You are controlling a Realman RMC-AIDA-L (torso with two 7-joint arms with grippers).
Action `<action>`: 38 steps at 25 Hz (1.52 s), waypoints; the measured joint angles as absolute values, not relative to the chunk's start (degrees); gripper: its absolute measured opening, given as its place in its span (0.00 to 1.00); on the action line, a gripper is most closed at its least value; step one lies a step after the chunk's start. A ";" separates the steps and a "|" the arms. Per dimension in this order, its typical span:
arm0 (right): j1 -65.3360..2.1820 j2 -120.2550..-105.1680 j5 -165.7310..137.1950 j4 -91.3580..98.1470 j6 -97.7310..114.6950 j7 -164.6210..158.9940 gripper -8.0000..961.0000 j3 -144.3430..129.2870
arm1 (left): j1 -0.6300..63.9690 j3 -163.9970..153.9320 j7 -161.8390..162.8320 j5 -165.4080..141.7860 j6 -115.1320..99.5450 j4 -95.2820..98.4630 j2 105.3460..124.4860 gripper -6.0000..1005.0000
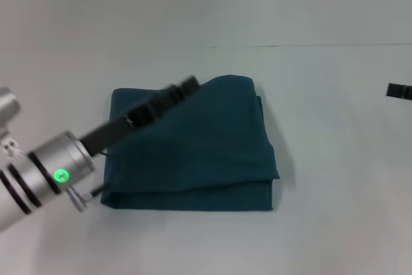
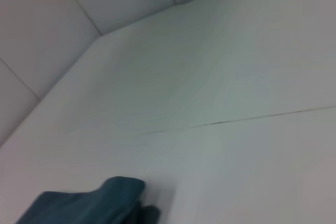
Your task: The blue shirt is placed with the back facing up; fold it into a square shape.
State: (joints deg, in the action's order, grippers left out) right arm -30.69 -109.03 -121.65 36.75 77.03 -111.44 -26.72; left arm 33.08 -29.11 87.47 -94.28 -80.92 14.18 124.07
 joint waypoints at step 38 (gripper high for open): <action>-32.49 -114.04 -120.76 36.29 79.32 -116.13 0.87 -26.55 | 35.97 -41.96 95.08 -102.21 -39.51 26.77 123.82 0.90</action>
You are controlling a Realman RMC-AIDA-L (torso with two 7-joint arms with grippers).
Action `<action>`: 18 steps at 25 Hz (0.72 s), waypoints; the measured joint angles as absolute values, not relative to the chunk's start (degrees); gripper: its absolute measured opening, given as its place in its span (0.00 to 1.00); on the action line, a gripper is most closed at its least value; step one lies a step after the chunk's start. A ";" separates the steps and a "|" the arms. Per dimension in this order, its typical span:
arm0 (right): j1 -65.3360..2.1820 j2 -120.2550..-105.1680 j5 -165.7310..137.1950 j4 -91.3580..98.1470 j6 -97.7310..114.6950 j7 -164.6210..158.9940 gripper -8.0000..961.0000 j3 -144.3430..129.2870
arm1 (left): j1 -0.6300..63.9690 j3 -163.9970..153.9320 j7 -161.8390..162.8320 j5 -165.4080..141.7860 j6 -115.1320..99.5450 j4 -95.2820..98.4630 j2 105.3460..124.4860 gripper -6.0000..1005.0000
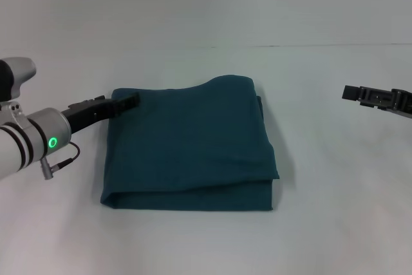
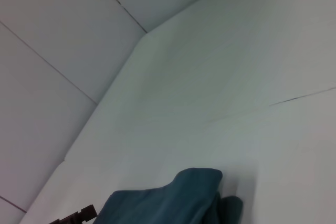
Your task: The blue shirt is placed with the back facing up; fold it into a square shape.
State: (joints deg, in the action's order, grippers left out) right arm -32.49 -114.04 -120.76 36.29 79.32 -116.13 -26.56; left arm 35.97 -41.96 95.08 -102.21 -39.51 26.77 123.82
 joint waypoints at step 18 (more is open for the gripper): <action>-31.90 -114.33 -120.86 36.21 79.10 -116.45 0.87 -26.54 | 37.54 -44.86 94.33 -102.21 -36.87 24.95 123.89 0.90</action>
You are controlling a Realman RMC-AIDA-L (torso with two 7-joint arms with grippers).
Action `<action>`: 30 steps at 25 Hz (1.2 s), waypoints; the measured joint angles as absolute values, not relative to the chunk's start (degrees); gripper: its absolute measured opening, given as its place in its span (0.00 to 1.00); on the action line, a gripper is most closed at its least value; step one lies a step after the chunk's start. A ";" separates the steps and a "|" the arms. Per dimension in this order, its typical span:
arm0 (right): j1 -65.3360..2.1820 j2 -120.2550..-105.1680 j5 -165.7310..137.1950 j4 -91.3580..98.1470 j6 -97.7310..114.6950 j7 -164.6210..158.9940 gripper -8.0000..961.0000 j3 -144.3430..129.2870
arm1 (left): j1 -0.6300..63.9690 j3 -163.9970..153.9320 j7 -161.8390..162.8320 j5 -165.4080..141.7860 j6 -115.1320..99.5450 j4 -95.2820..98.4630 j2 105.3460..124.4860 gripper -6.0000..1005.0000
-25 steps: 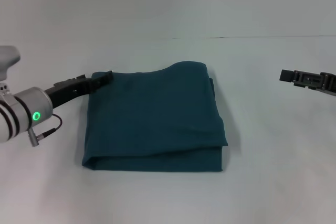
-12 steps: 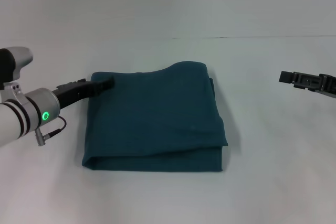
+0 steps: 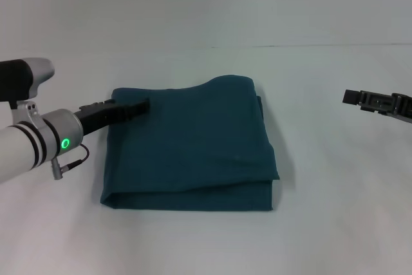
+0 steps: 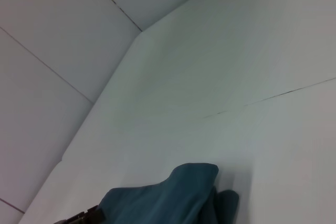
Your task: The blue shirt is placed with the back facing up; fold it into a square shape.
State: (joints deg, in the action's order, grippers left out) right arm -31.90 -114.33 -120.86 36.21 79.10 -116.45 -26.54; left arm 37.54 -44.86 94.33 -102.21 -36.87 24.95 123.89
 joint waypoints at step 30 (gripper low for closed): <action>-31.73 -114.61 -120.94 36.21 79.10 -116.45 0.87 -26.48 | 38.66 -48.56 94.11 -101.86 -34.78 25.13 123.95 0.13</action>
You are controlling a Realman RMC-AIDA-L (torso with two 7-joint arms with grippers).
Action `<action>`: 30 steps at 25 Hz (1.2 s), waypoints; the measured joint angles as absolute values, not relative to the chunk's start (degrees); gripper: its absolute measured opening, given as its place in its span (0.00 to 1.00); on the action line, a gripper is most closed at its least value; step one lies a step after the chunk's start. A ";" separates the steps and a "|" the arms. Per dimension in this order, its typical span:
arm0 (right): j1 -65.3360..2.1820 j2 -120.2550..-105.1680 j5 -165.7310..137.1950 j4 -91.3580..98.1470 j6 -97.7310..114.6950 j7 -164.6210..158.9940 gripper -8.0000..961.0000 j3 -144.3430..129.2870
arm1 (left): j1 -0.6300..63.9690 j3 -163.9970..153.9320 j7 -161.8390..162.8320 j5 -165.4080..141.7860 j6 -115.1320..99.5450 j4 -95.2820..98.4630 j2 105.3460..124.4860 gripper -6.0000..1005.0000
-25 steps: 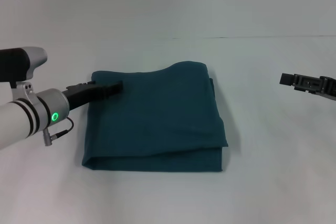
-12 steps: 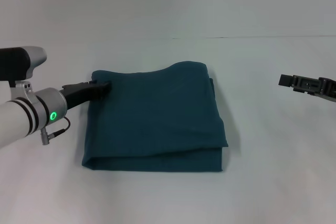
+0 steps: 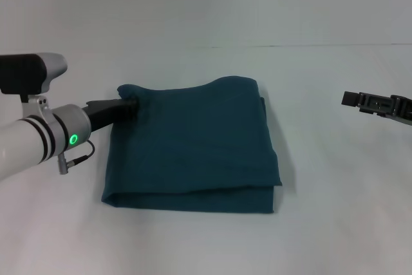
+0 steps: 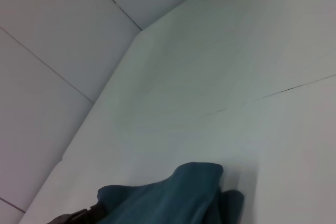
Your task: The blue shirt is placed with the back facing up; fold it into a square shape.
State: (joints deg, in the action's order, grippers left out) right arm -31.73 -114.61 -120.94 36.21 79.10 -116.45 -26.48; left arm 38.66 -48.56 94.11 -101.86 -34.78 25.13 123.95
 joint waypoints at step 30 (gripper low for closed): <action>-31.03 -114.43 -120.66 36.21 79.10 -116.01 0.88 -26.37 | 40.04 -45.32 97.22 -101.06 -36.30 25.74 123.68 0.04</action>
State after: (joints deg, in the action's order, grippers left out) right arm -31.03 -114.43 -120.66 36.21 79.10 -116.01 -26.37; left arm 40.04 -45.32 97.22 -101.06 -36.30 25.74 123.68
